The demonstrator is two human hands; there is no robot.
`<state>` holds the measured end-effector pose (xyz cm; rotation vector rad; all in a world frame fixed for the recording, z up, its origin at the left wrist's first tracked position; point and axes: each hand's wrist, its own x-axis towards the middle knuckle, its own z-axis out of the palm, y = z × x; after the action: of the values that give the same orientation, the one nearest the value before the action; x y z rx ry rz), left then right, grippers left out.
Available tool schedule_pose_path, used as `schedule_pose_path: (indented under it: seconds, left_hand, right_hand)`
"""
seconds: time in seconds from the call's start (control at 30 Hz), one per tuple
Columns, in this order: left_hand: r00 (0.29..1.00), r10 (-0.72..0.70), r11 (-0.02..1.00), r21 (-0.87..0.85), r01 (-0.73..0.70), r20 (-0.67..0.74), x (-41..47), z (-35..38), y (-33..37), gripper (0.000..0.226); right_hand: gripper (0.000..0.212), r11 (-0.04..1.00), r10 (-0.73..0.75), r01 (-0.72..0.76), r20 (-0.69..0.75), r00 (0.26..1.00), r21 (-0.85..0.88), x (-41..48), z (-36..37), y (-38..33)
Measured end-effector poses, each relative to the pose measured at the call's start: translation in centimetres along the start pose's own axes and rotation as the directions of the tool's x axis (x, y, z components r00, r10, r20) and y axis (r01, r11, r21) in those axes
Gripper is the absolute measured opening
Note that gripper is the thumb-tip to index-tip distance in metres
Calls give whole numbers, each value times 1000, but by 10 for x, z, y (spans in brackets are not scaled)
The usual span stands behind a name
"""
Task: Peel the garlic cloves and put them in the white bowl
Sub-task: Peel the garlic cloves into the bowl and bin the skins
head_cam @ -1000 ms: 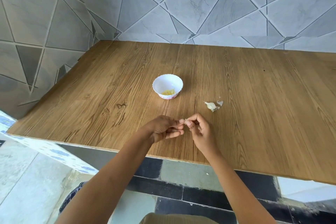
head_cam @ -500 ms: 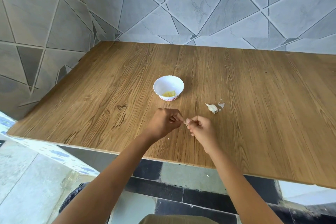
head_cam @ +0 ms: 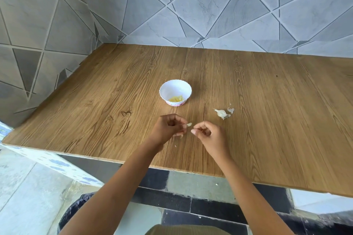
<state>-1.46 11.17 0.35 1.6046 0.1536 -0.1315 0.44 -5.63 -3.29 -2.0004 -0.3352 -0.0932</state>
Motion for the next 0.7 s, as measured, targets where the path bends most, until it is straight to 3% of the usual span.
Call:
schedule_pose_path:
  seconds: [0.1, 0.23, 0.47, 0.6, 0.7]
  left_hand:
    - [998, -56, 997, -51, 56, 7, 1, 1, 2, 8]
    - [992, -122, 981, -151, 124, 25, 0, 3, 5, 7]
    - [993, 111, 984, 143, -105, -39, -3, 5, 4, 4]
    - [957, 282, 873, 431, -228, -65, 2, 7, 1, 10]
    - [961, 263, 865, 461, -196, -85, 5, 10, 1, 13]
  right_hand:
    - [19, 981, 77, -91, 87, 993, 174, 5, -2, -7]
    - [17, 932, 120, -153, 118, 986, 328, 6, -4, -16]
    - [6, 910, 208, -236, 118, 971, 340, 4, -1, -16]
    - [10, 951, 183, -204, 108, 977, 234, 5, 3, -15]
    - [11, 942, 188, -206, 92, 978, 264, 4, 6, -17]
